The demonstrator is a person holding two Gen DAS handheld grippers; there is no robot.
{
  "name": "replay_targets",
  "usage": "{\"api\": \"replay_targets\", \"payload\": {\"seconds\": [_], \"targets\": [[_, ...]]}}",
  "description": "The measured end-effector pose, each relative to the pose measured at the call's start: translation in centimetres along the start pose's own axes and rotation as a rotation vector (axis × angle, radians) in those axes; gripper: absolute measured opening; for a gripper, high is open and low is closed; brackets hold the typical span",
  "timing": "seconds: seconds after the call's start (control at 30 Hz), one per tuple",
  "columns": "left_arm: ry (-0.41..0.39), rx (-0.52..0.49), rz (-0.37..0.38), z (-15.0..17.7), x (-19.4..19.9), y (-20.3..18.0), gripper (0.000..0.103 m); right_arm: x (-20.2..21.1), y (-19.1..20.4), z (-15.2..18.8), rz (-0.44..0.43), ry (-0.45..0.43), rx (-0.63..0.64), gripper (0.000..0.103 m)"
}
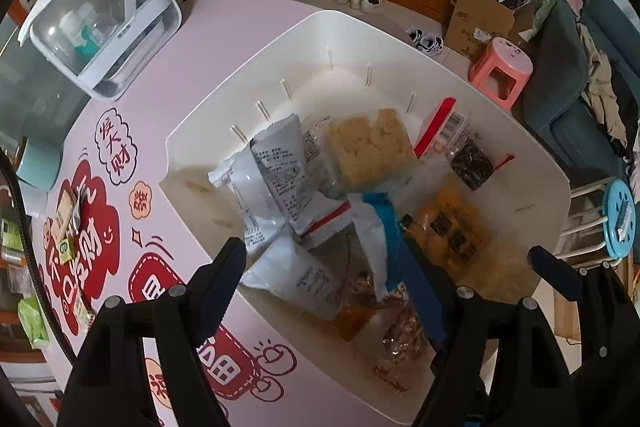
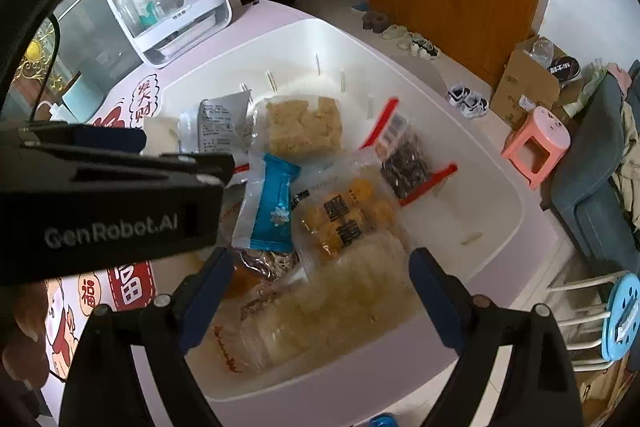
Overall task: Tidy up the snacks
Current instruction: 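Lower both items into the bin and open both tools, then withdraw both tools from the bin back over the remaining snacks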
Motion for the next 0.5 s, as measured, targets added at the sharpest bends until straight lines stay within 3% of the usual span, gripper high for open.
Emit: {"api": "replay_targets", "payload": {"seconds": [0.5], "targets": [[-0.051, 0.051, -0.005, 2.4, 3.6, 1.8, 0.077, 2.6, 2.1, -0.7, -0.026, -0.048, 0.046, 0.09]]}}
Point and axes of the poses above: each gripper's, at about its wrist camera, not at the fingertips, and x roughly against the way its jaws point, y to its left, z to its underside, the point moved 6 cm from there along -x, roughly the way its jaws point, and after that the axes turned 12 degrees about z, right-handed, at the moved point
